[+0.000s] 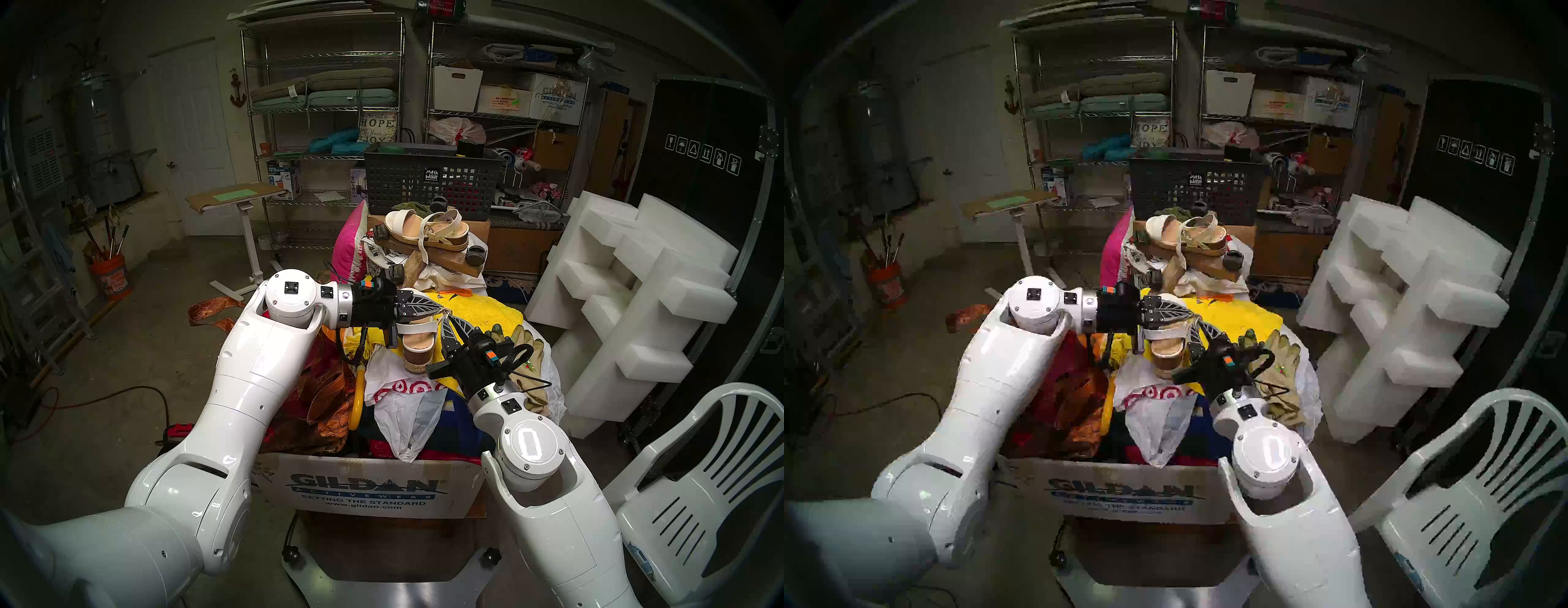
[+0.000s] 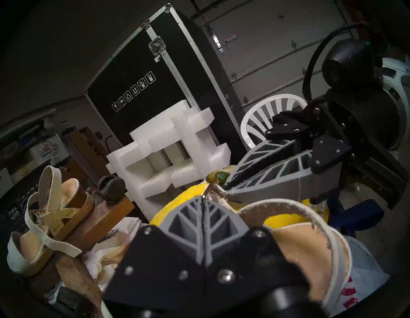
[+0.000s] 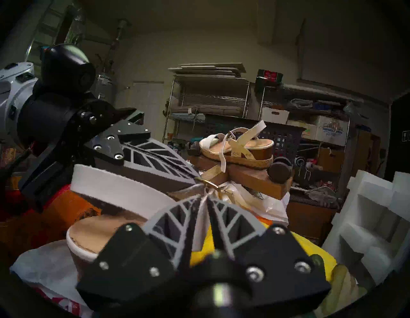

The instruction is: Unbuckle a shoe

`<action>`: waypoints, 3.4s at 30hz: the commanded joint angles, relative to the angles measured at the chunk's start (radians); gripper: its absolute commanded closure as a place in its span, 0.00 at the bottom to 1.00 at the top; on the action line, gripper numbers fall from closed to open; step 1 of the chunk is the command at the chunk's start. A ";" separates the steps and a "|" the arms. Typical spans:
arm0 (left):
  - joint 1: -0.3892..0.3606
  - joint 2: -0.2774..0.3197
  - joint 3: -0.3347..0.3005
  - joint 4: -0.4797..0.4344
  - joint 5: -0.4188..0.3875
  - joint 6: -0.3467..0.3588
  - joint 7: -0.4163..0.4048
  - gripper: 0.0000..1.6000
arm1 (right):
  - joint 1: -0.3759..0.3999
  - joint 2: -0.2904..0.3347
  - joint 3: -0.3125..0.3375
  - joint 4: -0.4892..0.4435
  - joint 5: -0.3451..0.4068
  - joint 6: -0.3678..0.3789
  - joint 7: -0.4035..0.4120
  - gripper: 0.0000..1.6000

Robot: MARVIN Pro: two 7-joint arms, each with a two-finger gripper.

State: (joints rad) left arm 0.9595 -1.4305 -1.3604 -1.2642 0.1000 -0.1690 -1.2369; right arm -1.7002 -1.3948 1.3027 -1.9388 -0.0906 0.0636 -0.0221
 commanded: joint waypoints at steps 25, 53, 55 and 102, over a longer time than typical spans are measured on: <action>-0.009 -0.013 -0.013 -0.017 -0.004 0.003 -0.006 1.00 | 0.015 -0.003 0.006 -0.010 -0.036 -0.004 -0.026 0.58; -0.010 -0.015 -0.007 -0.015 -0.005 0.013 -0.019 1.00 | 0.065 -0.013 0.008 0.024 -0.057 -0.030 -0.012 1.00; -0.008 -0.015 -0.008 -0.016 -0.007 0.014 -0.023 1.00 | 0.067 -0.013 0.009 0.024 -0.059 -0.029 -0.012 1.00; -0.010 -0.027 -0.028 -0.008 0.003 0.008 -0.032 1.00 | 0.029 -0.002 0.019 -0.017 -0.067 0.007 0.025 0.61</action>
State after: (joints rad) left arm 0.9720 -1.4418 -1.3902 -1.2675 0.1011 -0.1617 -1.2791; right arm -1.6603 -1.3955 1.3161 -1.9122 -0.1621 0.0715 0.0078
